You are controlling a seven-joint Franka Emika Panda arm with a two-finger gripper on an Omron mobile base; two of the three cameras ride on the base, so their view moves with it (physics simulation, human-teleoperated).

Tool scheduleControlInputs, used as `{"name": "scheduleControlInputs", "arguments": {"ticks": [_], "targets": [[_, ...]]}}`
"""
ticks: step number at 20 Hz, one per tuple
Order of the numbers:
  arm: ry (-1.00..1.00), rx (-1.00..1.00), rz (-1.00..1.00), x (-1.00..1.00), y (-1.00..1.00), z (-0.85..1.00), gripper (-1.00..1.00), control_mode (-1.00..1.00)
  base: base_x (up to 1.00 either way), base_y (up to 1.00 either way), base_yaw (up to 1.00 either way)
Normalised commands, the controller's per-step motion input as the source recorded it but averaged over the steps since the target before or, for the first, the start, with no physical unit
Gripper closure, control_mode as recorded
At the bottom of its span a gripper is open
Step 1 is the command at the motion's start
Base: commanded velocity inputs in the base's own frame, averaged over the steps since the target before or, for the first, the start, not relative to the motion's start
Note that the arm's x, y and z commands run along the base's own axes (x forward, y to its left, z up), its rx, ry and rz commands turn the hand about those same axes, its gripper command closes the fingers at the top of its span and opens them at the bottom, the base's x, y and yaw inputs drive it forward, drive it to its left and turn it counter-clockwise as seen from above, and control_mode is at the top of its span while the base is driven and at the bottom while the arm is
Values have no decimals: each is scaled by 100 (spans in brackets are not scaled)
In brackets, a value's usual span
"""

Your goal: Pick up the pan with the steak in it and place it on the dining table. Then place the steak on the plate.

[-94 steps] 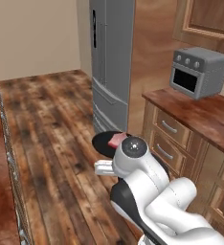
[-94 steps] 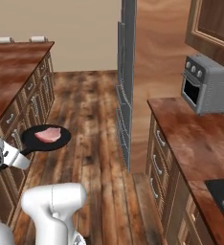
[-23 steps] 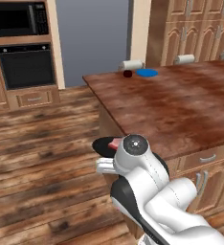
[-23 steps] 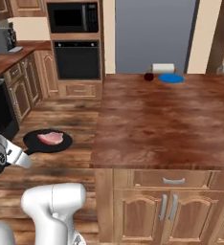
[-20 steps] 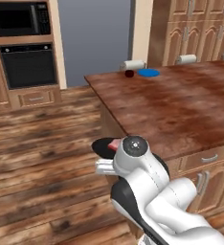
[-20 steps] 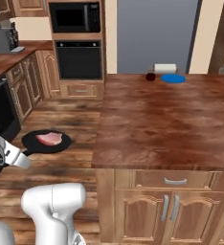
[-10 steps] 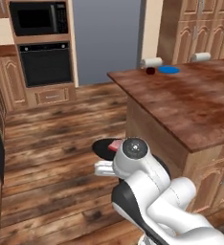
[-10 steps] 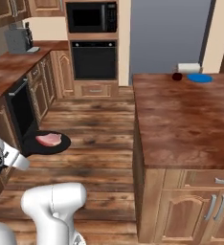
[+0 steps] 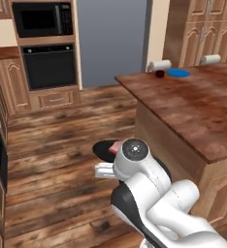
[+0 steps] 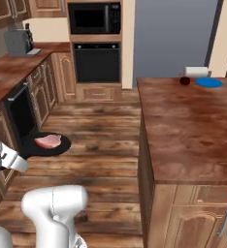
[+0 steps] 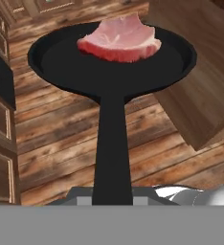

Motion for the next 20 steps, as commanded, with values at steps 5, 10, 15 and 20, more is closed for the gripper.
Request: {"name": "scheduleControlInputs", "arguments": {"ticks": [5,10,15,20], "targets": [[0,0,0,0,0,0,100,100,100,9,0],[0,0,0,0,0,0,100,100,100,13,0],[0,0,0,0,0,0,100,100,100,16,0],[0,0,0,0,0,0,100,100,100,19,0]]}}
